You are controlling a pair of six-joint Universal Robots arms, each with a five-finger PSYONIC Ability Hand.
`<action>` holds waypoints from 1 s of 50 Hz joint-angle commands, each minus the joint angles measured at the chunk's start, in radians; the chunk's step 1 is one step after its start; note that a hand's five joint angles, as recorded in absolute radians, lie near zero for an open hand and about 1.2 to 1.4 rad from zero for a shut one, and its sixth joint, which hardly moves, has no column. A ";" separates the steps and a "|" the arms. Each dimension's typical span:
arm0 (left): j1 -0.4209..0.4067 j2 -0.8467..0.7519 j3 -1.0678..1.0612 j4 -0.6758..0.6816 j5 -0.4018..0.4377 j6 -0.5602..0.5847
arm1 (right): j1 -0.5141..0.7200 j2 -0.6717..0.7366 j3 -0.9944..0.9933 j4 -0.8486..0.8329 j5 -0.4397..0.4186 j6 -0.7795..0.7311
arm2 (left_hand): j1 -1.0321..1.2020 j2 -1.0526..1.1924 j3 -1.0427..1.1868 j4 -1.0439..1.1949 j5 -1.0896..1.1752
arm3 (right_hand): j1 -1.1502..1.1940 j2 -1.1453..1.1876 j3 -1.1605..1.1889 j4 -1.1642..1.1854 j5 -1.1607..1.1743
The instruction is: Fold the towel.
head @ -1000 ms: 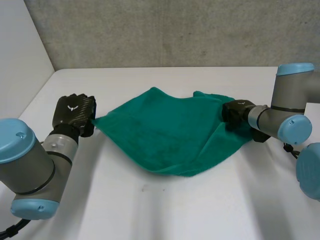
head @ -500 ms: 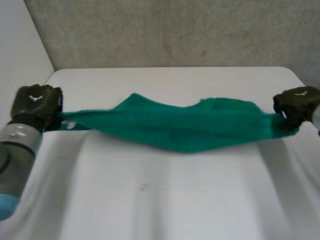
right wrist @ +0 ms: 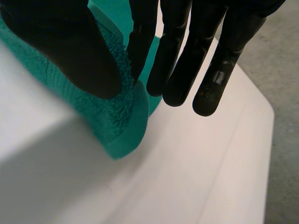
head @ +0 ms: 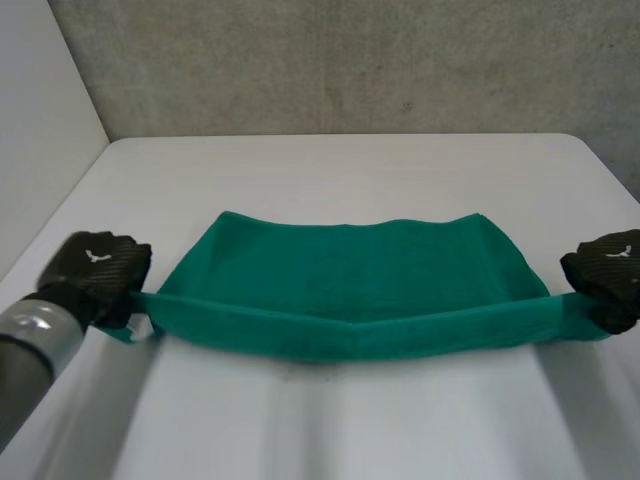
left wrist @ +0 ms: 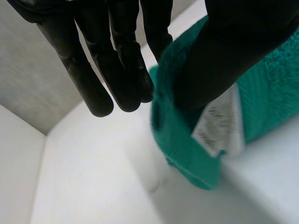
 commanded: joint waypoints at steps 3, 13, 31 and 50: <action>-0.067 -0.358 0.342 0.054 -0.015 0.000 | 0.106 0.264 -0.285 -0.057 0.110 0.071 | 0.252 0.196 0.201 0.201 0.255 | 0.415 0.215 0.212 0.207 0.241; -0.129 -0.445 0.953 0.152 -0.128 -0.014 | 0.239 0.327 -0.902 -0.198 0.291 0.221 | 0.252 0.196 0.201 0.201 0.255 | 0.415 0.215 0.212 0.207 0.241; -0.112 -0.280 0.678 0.328 -0.139 -0.174 | 0.229 0.180 -0.545 -0.382 0.208 0.352 | 0.252 0.196 0.201 0.201 0.255 | 0.415 0.215 0.212 0.207 0.241; -0.055 -0.358 0.138 0.418 -0.134 -0.146 | 0.224 0.243 -0.079 -0.422 0.039 0.307 | 0.252 0.196 0.201 0.201 0.255 | 0.415 0.215 0.212 0.207 0.241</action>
